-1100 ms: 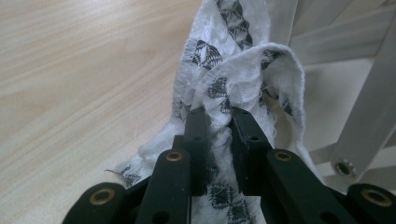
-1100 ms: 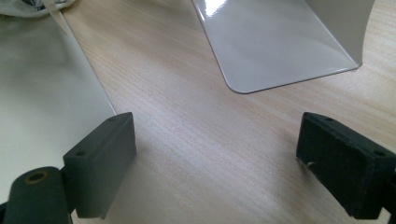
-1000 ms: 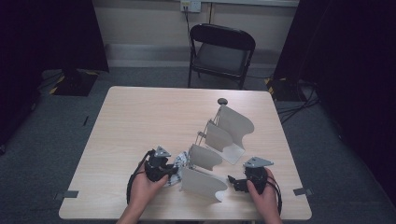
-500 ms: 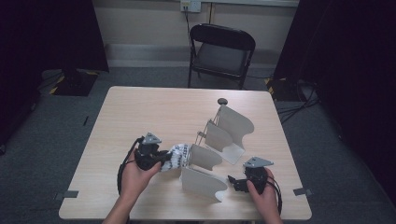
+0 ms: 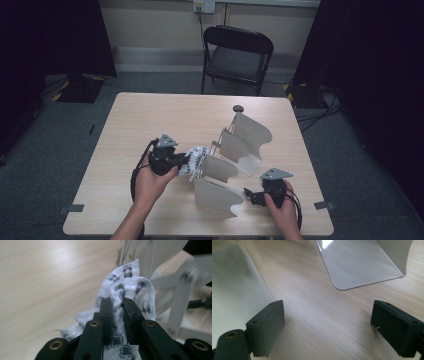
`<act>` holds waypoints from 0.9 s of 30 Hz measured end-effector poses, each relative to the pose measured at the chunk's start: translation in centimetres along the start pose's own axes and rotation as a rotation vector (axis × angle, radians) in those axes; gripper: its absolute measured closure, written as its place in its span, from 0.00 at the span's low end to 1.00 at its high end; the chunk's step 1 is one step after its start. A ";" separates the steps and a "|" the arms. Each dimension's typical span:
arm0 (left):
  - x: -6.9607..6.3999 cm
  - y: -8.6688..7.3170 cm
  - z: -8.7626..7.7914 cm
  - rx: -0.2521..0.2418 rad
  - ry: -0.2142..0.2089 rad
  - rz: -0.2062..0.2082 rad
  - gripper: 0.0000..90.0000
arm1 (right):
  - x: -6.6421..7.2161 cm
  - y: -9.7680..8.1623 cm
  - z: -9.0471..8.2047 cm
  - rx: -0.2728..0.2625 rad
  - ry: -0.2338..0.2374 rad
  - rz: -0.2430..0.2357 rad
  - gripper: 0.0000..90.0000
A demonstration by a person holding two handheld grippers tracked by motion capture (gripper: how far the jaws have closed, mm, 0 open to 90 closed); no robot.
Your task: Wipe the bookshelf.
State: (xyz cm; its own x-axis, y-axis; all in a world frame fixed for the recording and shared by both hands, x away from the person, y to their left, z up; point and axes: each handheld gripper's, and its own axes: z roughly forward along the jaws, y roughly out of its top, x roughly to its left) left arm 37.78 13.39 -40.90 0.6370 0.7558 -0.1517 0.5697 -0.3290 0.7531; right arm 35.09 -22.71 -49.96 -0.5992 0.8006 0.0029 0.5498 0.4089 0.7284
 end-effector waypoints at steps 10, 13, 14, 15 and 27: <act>0.9 -3.9 1.7 0.086 0.010 -0.012 0.88 | 0.0 0.0 0.0 -0.001 0.000 -0.002 0.12; 1.4 -5.1 1.7 0.099 0.018 -0.037 0.88 | 0.0 0.0 0.0 0.001 0.000 -0.001 0.12; 1.7 -5.5 1.5 0.095 0.028 -0.042 0.88 | 0.0 0.0 0.0 -0.001 0.001 -0.002 0.12; 1.9 -5.8 1.2 0.091 0.030 -0.047 0.88 | 0.0 0.0 0.0 -0.001 0.000 -0.002 0.12; 5.0 -9.1 -1.5 0.065 0.102 -0.091 0.68 | 0.2 0.2 -0.1 0.019 -0.009 0.005 0.15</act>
State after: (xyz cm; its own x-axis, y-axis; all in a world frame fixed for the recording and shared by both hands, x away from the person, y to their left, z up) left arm 35.01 21.04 -47.50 0.5271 0.8367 -0.1488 0.6572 -0.2903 0.6955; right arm 35.05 -22.45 -49.73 -0.5908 0.8068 0.0003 0.5642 0.4129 0.7150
